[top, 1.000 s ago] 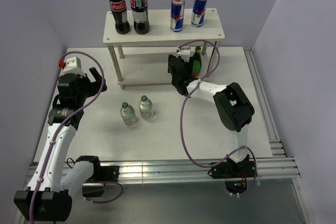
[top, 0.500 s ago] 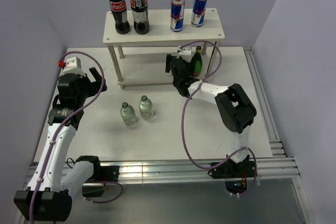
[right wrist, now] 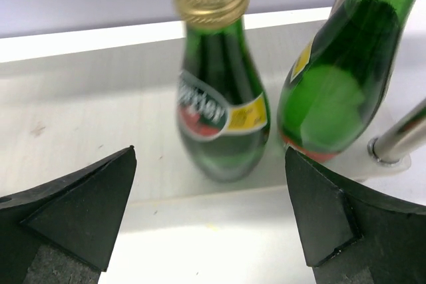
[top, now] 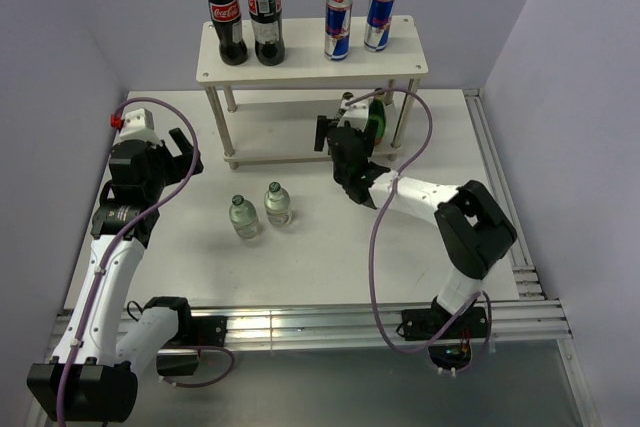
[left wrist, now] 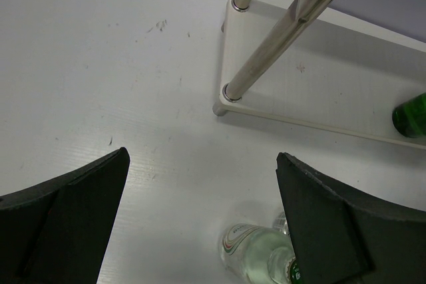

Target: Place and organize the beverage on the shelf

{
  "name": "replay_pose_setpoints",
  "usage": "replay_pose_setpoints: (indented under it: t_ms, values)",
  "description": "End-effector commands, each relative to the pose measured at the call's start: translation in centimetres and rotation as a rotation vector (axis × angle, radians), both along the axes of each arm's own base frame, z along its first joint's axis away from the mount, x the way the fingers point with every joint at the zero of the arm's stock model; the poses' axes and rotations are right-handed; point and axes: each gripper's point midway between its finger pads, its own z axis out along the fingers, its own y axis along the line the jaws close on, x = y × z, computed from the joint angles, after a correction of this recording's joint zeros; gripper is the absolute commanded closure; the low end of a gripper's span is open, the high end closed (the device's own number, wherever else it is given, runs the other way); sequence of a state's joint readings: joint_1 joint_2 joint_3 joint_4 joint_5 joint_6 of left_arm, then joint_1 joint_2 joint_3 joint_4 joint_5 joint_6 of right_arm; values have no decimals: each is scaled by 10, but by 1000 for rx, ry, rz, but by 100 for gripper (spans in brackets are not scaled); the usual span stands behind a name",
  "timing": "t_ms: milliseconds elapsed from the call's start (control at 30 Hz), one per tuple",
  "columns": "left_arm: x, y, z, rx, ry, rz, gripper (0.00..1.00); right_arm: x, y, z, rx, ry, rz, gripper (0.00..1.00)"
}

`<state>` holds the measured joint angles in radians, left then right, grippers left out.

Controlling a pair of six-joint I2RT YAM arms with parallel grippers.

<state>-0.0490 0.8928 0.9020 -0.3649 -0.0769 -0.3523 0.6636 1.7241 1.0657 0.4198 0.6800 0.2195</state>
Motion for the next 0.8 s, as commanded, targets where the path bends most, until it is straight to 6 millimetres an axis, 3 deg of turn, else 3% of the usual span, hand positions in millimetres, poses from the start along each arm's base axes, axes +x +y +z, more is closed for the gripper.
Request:
replay_pose_setpoints:
  t_ms: [0,67,200,233,333,433,467,567,667,767]
  values:
    - [1,4,13,19,-41,8,1,-27,6,29,44,-47,-14,0]
    - [1,5,14,19,-41,10,1,-46,11,27,43,-27,-10,0]
    - [1,5,12,19,-38,10,1,-111,34,30,67,-17,64,0]
    - [1,4,12,16,-38,5,1,-135,53,28,76,-11,128,0]
    - [2,2,11,13,-34,-6,1,-183,79,12,131,39,258,0]
    - [1,2,13,11,-42,-7,1,-209,93,-6,142,76,326,0]
    - [1,1,13,10,-42,-10,1,-221,109,-7,156,76,395,0]
    - [1,1,12,10,-37,-11,1,-235,131,-24,141,101,470,0]
    - [1,1,11,11,-37,-11,1,-230,147,-50,92,115,482,0]
    - [1,1,12,11,-41,-10,1,-218,160,-56,62,94,474,0]
